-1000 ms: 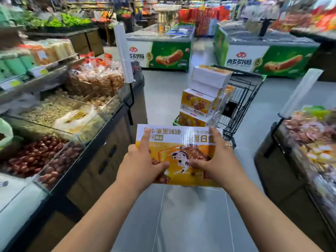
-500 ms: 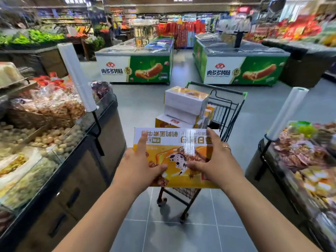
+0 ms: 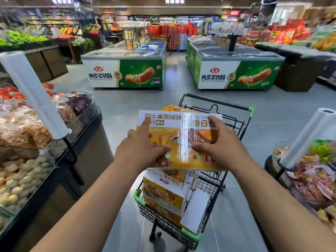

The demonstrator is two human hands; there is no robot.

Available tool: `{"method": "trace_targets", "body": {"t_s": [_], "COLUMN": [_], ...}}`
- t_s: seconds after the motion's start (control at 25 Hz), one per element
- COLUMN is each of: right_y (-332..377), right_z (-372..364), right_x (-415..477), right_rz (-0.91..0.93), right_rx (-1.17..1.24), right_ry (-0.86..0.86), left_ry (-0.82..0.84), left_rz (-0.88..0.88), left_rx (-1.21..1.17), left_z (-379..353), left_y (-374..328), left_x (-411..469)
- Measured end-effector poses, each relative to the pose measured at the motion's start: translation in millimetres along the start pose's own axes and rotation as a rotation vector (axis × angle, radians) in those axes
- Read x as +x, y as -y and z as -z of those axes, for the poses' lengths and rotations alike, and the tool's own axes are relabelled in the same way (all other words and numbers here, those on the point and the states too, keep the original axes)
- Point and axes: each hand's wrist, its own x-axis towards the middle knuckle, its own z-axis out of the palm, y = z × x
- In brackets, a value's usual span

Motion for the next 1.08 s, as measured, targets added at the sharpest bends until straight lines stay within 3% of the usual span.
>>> {"method": "trace_targets", "body": {"t_s": [0.28,0.48,0.8,1.08], "right_y": [20,23,-6,-17], "right_z": [-4,-6,-28,-33], "right_x": [136,210,269,275], "right_rz": [-0.074,-0.137,-0.262,-0.284], "right_rx": [0.006,0.016,-0.059,-0.045], "right_ry": [-0.114,-0.093,0.064,0.089], "left_ry": [0.059,0.128,0.182,0.165], "left_rz": [-0.109,-0.154,-0.086,-0.061], "left_rx": [0.065,0.066,0.144,0.163], "left_z": [3,1,-33,-39], "left_y": [-18,-33,-25,-27], "left_x": [170,251,304,306]}}
